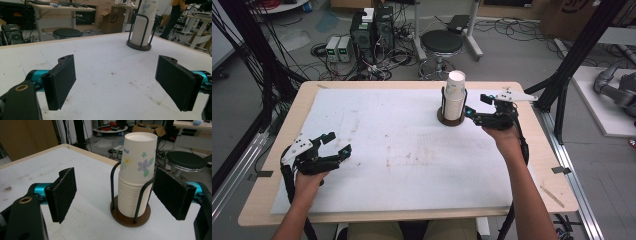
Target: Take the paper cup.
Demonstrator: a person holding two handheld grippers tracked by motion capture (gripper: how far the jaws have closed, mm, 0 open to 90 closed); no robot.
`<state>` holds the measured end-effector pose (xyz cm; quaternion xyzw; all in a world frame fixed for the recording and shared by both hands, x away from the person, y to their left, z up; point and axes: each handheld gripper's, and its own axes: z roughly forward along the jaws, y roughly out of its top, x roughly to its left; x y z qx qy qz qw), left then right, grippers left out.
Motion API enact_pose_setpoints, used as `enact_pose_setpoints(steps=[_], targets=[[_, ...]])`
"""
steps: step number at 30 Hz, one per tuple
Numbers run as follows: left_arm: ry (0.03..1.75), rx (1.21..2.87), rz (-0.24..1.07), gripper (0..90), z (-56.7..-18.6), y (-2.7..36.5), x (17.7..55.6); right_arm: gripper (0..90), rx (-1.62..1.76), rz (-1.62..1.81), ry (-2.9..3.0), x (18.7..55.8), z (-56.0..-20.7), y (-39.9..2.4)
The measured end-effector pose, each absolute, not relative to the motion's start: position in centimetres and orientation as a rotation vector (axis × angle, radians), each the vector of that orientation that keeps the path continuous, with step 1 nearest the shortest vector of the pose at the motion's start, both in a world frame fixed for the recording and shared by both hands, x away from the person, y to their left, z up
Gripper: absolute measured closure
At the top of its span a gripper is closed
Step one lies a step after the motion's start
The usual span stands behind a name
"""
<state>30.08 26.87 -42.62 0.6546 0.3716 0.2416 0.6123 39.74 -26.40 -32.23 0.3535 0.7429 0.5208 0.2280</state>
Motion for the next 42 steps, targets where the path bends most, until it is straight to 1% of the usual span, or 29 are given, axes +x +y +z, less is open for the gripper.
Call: enact_pose_setpoints(steps=[1, 7, 13, 24, 29, 38, 39, 40, 42], targets=[[0.859, 1.509, 0.554, 16.5, -42.6, 26.8, 30.1, 19.9, 0.968, 1.426, 2.055, 40.6, -31.8, -25.9], [0.856, 1.507, 0.553, 16.6, -42.6, 26.8, 30.2, 19.9, 0.987, 1.396, 2.057, 43.1, -31.3, -24.5], [0.863, 1.504, 0.552, 16.6, -42.6, 26.9, 30.1, 19.9, 1.066, 1.348, 2.039, 45.9, -31.6, -23.9], [0.874, 1.501, 0.547, 16.8, -42.9, 27.0, 30.4, 19.9, 1.136, 1.302, 2.035, 49.3, -32.7, -22.7], [0.872, 1.498, 0.548, 16.9, -42.9, 27.1, 30.5, 19.9, 1.14, 1.292, 2.046, 50.5, -33.3, -22.0], [0.874, 1.5, 0.547, 16.9, -42.9, 27.1, 30.5, 20.6, 1.157, 1.339, 1.999, 51.0, -34.0, -21.5], [0.874, 1.499, 0.547, 16.9, -42.9, 27.1, 30.5, 21.8, 1.152, 1.338, 1.996, 51.0, -33.9, -21.5], [0.874, 1.501, 0.547, 16.9, -42.9, 27.1, 30.5, 25.2, 1.149, 1.343, 2.001, 51.0, -34.0, -21.6], [0.871, 1.508, 0.548, 17.0, -42.9, 27.1, 30.5, 26.3, 1.134, 1.335, 2.002, 51.0, -33.9, -21.6]])
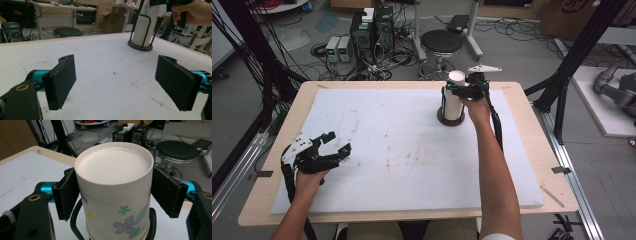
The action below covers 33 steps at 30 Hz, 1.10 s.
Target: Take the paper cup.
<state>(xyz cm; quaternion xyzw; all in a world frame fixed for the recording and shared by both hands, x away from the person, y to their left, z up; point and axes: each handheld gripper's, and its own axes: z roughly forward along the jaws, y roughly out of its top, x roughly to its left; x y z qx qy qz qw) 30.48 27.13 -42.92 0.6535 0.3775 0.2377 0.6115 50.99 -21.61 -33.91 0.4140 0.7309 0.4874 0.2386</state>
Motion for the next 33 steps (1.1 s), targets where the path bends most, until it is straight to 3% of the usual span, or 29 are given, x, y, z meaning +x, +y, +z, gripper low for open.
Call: enact_pose_setpoints(steps=[6, 20, 33], targets=[[0.871, 1.509, 0.544, 17.2, -42.9, 27.0, 30.5, 31.2, 1.119, 1.347, 1.997, 50.9, -33.7, -21.7], [0.868, 1.512, 0.539, 17.2, -42.9, 27.0, 30.5, 32.4, 1.106, 1.373, 1.976, 50.8, -33.1, -22.0], [0.869, 1.514, 0.536, 17.2, -42.9, 27.1, 30.4, 33.5, 1.076, 1.436, 1.885, 49.5, -28.3, -22.0]])
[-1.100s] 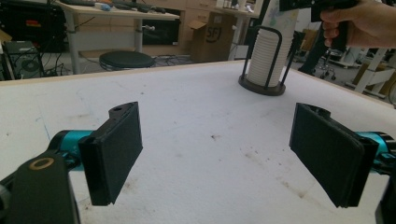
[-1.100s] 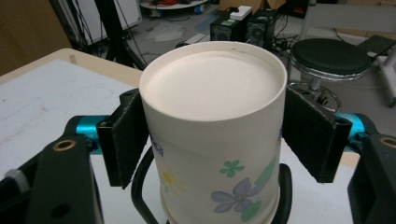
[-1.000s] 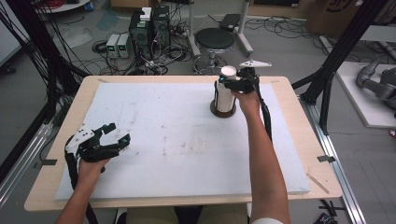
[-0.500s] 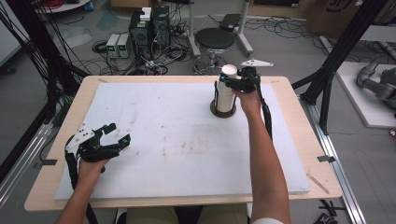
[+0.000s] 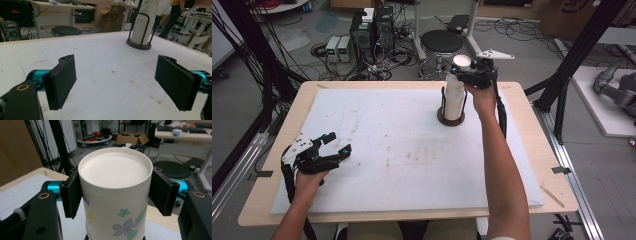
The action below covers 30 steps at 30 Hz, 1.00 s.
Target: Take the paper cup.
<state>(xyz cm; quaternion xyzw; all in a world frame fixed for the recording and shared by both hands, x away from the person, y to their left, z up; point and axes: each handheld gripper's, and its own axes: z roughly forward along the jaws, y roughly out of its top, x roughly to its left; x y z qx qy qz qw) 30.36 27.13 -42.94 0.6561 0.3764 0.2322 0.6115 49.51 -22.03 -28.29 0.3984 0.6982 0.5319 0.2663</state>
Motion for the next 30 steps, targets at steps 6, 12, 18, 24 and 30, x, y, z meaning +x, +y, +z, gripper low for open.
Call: enact_pose_setpoints(steps=[6, 12, 18, 24, 30], targets=[[0.866, 1.513, 0.53, 17.2, -42.9, 27.1, 30.3, 33.5, 1.001, 1.44, 1.889, 47.8, -25.8, -22.4], [0.861, 1.508, 0.521, 17.2, -42.9, 27.0, 30.2, 33.5, 0.949, 1.457, 1.904, 45.2, -24.1, -23.6], [0.852, 1.515, 0.514, 17.2, -42.9, 26.7, 30.1, 33.4, 0.888, 1.468, 1.931, 42.1, -24.0, -24.5], [0.848, 1.522, 0.506, 17.2, -42.9, 26.3, 30.0, 33.4, 0.872, 1.479, 1.98, 39.4, -25.4, -25.6], [0.84, 1.537, 0.498, 17.2, -43.0, 26.1, 30.1, 33.4, 0.845, 1.515, 2.042, 37.1, -27.4, -26.6]])
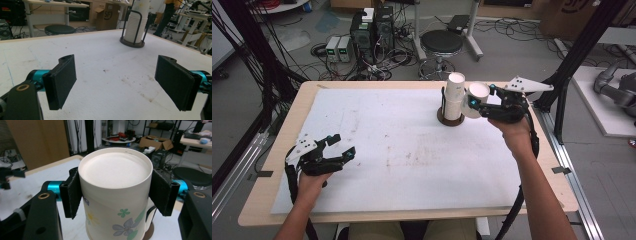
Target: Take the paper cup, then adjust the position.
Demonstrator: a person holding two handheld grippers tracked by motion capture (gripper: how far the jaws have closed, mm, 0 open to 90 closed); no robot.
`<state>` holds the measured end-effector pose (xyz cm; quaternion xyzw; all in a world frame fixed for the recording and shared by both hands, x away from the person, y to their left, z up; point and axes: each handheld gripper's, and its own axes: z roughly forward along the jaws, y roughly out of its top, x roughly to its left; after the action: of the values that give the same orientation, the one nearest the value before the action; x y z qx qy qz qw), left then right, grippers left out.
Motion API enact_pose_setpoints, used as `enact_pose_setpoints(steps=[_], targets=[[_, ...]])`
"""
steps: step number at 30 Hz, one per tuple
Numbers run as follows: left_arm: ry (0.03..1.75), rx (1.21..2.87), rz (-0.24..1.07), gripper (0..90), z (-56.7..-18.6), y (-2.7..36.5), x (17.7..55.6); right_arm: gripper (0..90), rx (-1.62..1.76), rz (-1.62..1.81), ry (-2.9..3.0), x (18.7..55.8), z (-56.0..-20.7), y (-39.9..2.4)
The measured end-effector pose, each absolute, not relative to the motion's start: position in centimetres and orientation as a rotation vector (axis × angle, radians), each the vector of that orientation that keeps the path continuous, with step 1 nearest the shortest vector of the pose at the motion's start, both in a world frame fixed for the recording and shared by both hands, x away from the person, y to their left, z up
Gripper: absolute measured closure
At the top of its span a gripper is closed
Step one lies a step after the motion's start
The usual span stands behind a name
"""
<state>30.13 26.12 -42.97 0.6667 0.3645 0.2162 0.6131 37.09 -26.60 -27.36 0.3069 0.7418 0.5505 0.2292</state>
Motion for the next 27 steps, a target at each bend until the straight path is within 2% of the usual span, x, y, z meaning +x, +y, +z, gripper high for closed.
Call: enact_pose_setpoints(steps=[11, 27], targets=[[0.807, 1.536, 0.482, 17.0, -43.1, 26.0, 30.1, 33.5, 0.75, 1.531, 2.172, 34.3, -32.0, -26.5], [0.785, 1.546, 0.472, 16.8, -43.1, 25.6, 30.1, 33.5, 0.686, 1.557, 2.207, 33.3, -33.7, -24.6]])
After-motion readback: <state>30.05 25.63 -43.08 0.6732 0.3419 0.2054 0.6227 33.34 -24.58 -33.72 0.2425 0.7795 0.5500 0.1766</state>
